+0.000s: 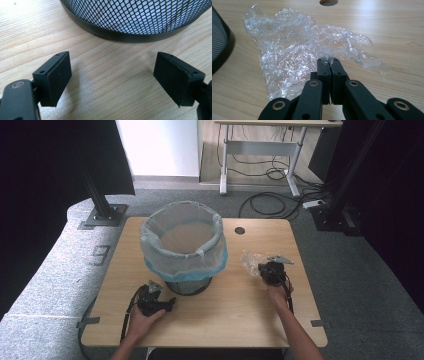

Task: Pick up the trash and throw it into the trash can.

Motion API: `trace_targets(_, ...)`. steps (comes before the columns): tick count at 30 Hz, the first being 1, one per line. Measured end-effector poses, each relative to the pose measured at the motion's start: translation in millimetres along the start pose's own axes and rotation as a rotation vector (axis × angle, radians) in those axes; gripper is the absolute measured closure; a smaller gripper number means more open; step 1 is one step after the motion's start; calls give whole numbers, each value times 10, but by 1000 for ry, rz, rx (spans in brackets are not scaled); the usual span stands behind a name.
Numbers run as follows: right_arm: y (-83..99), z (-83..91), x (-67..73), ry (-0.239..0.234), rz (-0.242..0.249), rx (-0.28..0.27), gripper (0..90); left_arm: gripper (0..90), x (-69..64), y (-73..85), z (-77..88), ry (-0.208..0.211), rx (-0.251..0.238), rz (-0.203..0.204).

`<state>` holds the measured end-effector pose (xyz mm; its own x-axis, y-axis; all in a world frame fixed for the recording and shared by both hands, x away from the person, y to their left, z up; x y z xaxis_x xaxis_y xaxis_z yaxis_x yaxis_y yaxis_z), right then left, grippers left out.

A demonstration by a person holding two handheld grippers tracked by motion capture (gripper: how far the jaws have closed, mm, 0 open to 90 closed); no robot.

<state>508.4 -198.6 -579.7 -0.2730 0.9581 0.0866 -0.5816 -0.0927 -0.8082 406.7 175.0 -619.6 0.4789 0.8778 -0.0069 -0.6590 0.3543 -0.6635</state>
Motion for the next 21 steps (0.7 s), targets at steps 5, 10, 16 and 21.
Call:
trace_targets(5,-81,158,22,-22,-6,-42,877,146,0,0,0,0,0,0)
trace_targets(10,-161,313,28,-46,-24,-77,878,146,-1,0,0,0,0,0)
trace_targets(16,-273,472,27,-74,-40,-119,877,148,-6,2,2,1,-1,0)
trace_targets(21,-355,575,84,-90,-30,-149,878,148,-7,2,3,2,0,0)
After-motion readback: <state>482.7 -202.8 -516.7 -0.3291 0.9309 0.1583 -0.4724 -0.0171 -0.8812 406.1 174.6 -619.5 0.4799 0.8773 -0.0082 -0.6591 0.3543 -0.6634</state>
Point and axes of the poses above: each handheld gripper's, and its own axes: z roughly backward along the jaws, y roughly out of its underside, x roughly to its left, the point moved 10 cm from there along -z, roughly forward along the jaws, and after that the axes turned 2 degrees about x, right-handed, at the moved point
